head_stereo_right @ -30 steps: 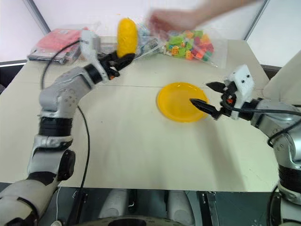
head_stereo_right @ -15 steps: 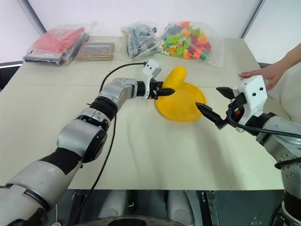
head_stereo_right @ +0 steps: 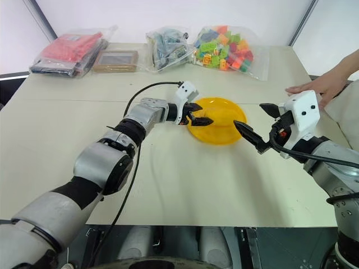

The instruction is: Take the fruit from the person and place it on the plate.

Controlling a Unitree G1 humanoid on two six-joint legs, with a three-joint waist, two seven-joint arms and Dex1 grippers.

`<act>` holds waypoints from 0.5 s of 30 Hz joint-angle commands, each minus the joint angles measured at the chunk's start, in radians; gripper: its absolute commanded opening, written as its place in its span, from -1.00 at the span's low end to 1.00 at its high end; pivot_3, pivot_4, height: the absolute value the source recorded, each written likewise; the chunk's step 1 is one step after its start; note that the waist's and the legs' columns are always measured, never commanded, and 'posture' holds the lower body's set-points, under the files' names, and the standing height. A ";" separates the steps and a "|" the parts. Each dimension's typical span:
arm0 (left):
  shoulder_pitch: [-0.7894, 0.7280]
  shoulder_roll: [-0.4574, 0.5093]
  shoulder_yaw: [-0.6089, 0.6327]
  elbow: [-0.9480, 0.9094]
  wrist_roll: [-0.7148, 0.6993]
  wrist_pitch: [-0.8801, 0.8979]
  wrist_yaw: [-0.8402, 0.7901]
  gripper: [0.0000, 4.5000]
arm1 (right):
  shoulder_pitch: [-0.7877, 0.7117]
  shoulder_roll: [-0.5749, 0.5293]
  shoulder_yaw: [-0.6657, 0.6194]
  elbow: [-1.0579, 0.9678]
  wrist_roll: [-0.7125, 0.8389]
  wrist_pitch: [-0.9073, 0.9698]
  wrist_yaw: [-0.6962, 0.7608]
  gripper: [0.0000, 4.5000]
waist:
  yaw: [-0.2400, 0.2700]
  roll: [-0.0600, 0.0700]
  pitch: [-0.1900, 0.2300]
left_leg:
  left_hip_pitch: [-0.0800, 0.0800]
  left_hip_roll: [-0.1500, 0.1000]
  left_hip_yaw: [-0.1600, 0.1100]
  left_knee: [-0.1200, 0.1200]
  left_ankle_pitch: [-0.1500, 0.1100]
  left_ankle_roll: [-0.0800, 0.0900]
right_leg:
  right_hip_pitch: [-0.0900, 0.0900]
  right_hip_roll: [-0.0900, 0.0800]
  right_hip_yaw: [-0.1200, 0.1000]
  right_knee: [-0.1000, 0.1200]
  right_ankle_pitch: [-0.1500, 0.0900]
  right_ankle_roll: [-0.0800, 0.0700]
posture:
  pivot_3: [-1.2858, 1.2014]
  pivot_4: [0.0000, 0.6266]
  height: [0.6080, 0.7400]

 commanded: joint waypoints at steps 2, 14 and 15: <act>-0.032 0.021 0.067 -0.105 -0.044 -0.001 -0.003 0.97 | -0.021 -0.013 -0.005 -0.010 0.010 -0.017 0.004 1.00 | 0.000 0.000 0.000 | 0.000 0.000 0.000 0.000 0.000 0.000 | 0.000 0.000 0.000 0.000 0.000 0.000 | 0.03 -0.52 0.87; 0.508 0.386 0.084 -1.281 -0.093 0.373 0.029 0.97 | -0.015 -0.076 0.061 0.113 -0.078 -0.070 0.111 1.00 | -0.017 0.002 -0.001 | 0.002 0.001 0.000 0.000 0.000 -0.001 | 0.001 0.000 0.001 0.002 0.000 0.000 | 0.03 -0.52 0.87; 0.539 0.400 0.105 -1.337 -0.113 0.415 0.045 0.97 | -0.013 -0.085 0.071 0.124 -0.089 -0.078 0.123 1.00 | -0.015 0.002 -0.001 | 0.002 0.001 0.000 0.001 0.000 -0.001 | 0.001 0.000 0.001 0.002 0.000 0.000 | 0.03 -0.52 0.87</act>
